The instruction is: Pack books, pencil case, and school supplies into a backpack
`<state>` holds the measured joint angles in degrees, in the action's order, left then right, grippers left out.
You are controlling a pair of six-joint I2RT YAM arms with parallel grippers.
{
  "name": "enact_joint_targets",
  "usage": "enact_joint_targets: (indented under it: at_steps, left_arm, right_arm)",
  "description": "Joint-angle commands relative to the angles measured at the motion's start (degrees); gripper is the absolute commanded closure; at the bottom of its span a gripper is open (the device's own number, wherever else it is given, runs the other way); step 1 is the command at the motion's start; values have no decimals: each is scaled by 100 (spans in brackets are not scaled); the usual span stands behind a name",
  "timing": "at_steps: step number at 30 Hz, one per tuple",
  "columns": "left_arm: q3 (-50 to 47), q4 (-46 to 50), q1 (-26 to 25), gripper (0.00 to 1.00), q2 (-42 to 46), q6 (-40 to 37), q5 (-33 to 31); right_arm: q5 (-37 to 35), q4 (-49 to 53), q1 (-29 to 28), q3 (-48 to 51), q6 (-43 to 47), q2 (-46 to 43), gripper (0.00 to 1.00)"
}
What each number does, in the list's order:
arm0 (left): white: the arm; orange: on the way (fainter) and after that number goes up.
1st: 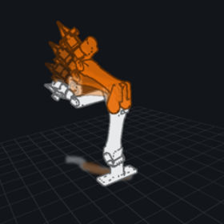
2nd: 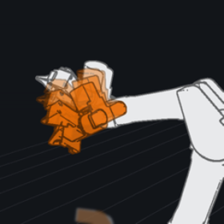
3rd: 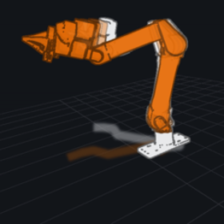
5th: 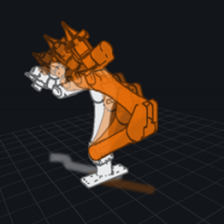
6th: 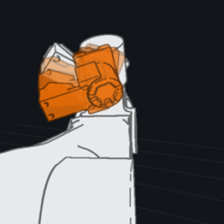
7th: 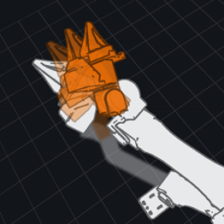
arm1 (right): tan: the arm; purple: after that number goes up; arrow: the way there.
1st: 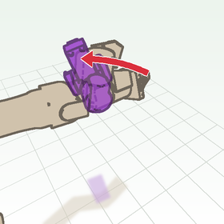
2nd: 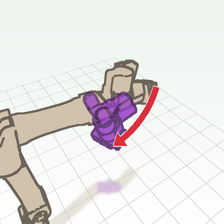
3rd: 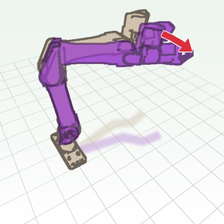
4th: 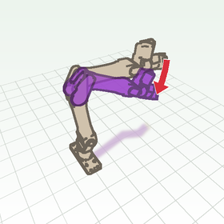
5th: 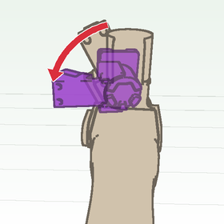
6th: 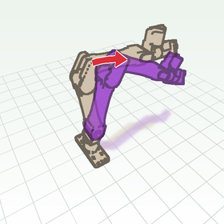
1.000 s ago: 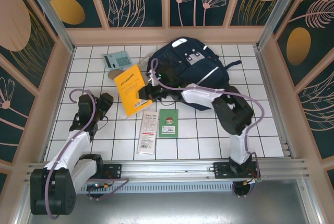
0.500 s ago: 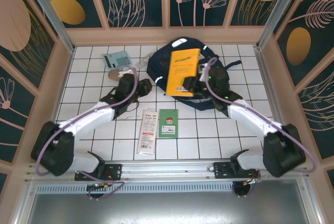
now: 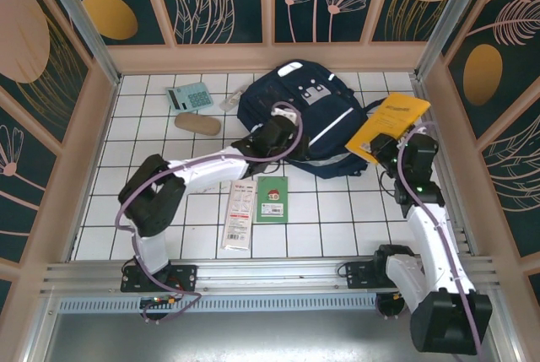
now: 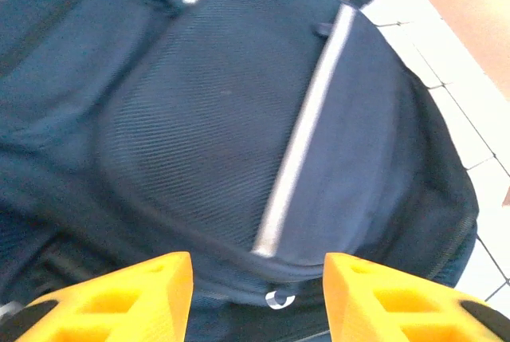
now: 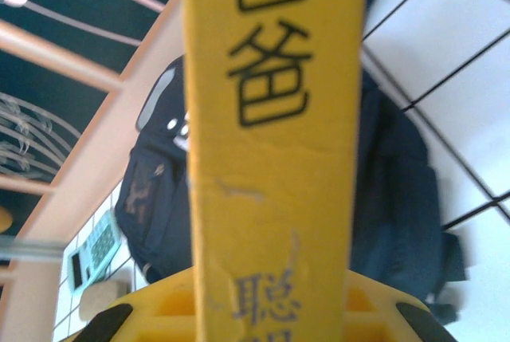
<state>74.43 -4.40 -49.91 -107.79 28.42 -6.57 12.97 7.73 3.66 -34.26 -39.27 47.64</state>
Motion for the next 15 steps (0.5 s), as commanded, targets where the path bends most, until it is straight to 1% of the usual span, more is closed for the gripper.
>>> enact_joint_targets:
  at_steps: [1, 4, 7, 10, 15]
  left_arm:
    - [564, 55, -277, 53, -408, -710, 200]
    - [989, 230, -480, 54, -791, -1022, 267]
    - [1287, 325, -588, 54, -1091, -1200, 432]
    - [1474, 370, -621, 52, -1332, -1291, 553]
    - [1801, 474, -619, 50, -1675, -1426, 553]
  right_arm:
    - [117, 29, 379, 72, 147, -308, 100]
    - [191, 89, 601, 85, 139, -400, 100]
    - [275, 99, 680, 77, 130, -396, 100]
    - [293, 107, 723, 69, 116, -412, 100]
    - [300, 118, 774, 64, 105, -440, 100]
